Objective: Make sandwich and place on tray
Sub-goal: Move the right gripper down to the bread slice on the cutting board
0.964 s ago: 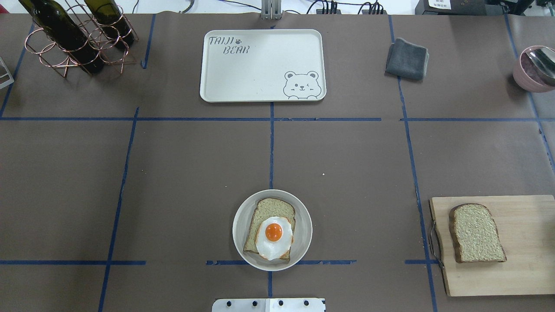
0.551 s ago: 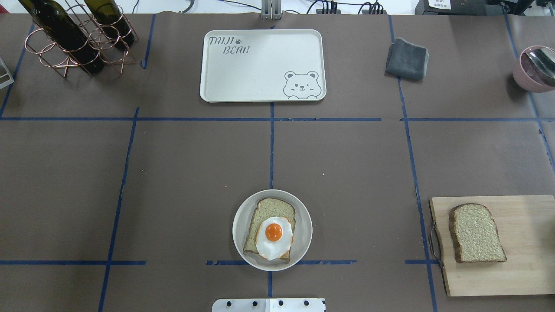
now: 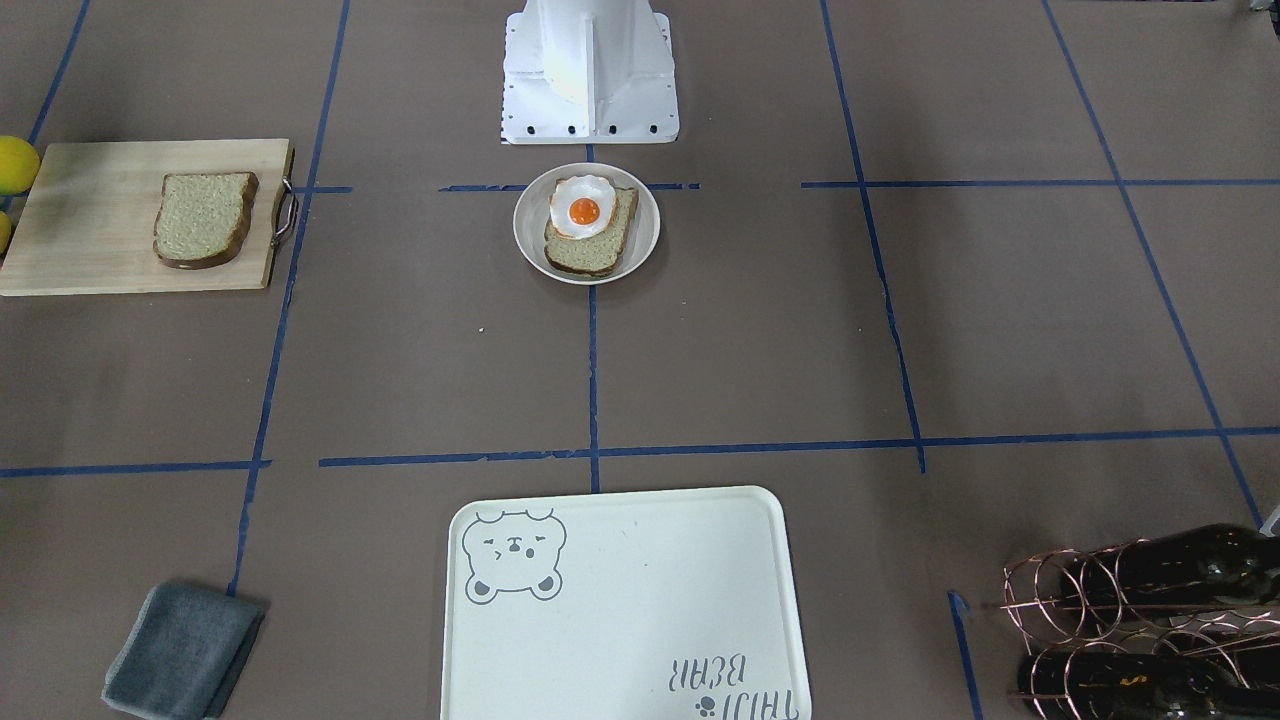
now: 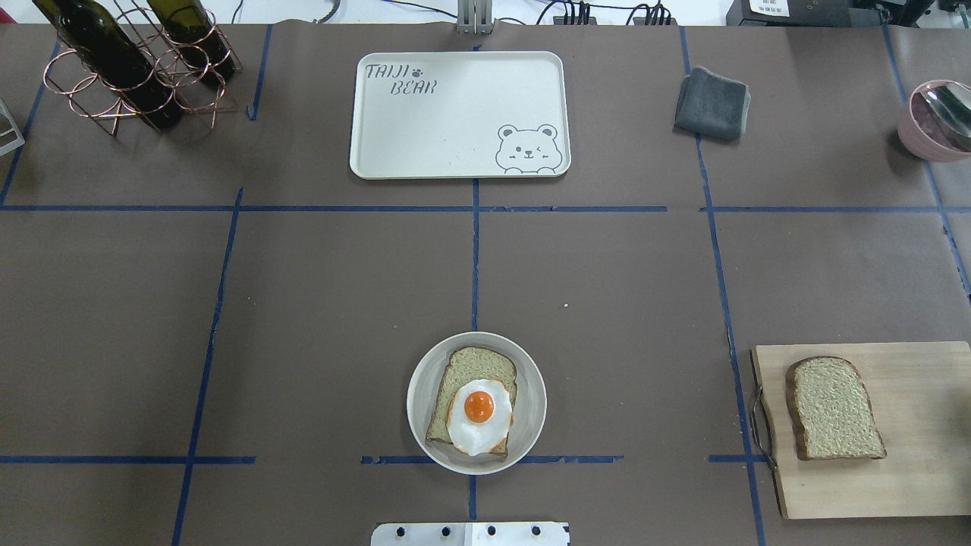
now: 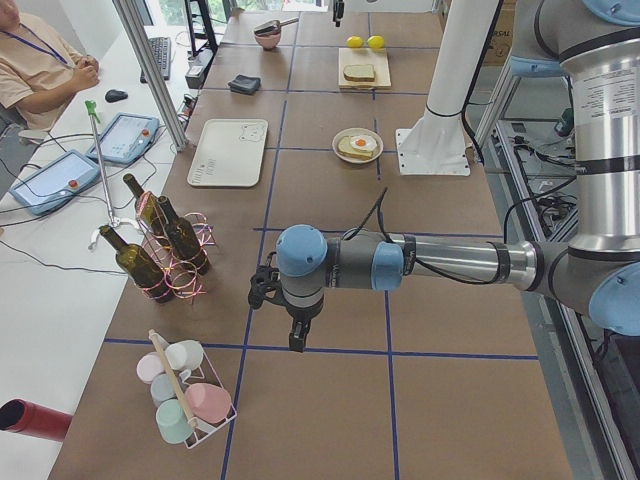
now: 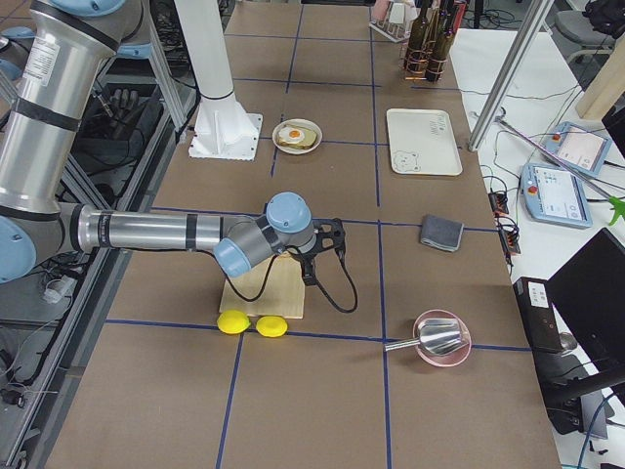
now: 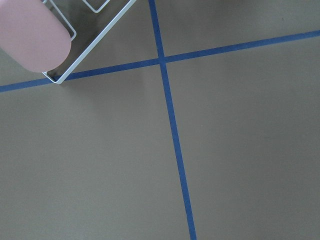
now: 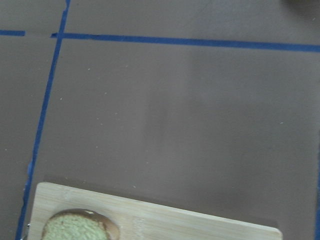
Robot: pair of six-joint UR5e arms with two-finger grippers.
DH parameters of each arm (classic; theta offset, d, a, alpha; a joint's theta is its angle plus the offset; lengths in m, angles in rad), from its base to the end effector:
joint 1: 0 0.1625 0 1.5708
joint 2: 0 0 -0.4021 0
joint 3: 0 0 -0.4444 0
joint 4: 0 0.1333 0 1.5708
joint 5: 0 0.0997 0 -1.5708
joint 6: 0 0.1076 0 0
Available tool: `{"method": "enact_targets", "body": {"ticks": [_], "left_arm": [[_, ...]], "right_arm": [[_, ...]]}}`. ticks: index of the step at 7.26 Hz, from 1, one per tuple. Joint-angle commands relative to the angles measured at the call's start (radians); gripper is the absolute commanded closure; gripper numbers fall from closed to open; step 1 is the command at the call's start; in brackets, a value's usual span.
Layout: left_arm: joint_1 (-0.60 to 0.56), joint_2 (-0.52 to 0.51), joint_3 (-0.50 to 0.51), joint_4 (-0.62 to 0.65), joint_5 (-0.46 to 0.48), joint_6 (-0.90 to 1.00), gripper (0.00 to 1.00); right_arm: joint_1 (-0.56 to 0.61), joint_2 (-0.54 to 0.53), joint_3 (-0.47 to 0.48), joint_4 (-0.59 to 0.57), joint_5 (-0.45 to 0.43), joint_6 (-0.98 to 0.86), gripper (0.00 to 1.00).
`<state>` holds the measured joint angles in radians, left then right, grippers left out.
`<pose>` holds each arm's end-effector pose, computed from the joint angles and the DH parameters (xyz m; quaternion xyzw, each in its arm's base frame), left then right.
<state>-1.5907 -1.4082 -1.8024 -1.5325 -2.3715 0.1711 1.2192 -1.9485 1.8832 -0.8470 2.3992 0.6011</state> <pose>-0.0656 -0.4790 0.6005 0.0512 0.3866 0.0755 0.9177 -0.0934 -0.4115 0.5618 0.0884 -0.4742 -0.0213 0.8757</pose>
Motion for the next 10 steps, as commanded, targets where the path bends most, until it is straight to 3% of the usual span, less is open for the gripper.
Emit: {"method": "enact_targets", "body": {"ticks": [1, 4, 6, 10], "left_arm": [[0.000, 0.002, 0.000, 0.000, 0.000, 0.001, 0.00], [0.000, 0.002, 0.002, 0.000, 0.000, -0.001, 0.00], [0.000, 0.002, 0.002, 0.000, 0.000, 0.001, 0.00], [0.000, 0.002, 0.002, 0.000, 0.000, 0.001, 0.00]], "right_arm": [[-0.256, -0.017, 0.000, 0.211, -0.162, 0.335, 0.05], [-0.464, -0.029, 0.000, 0.244, -0.313, 0.430, 0.23], [-0.475, -0.096, -0.001, 0.336, -0.311, 0.428, 0.34], [-0.520, -0.089, -0.029, 0.336, -0.328, 0.430, 0.39]]}}
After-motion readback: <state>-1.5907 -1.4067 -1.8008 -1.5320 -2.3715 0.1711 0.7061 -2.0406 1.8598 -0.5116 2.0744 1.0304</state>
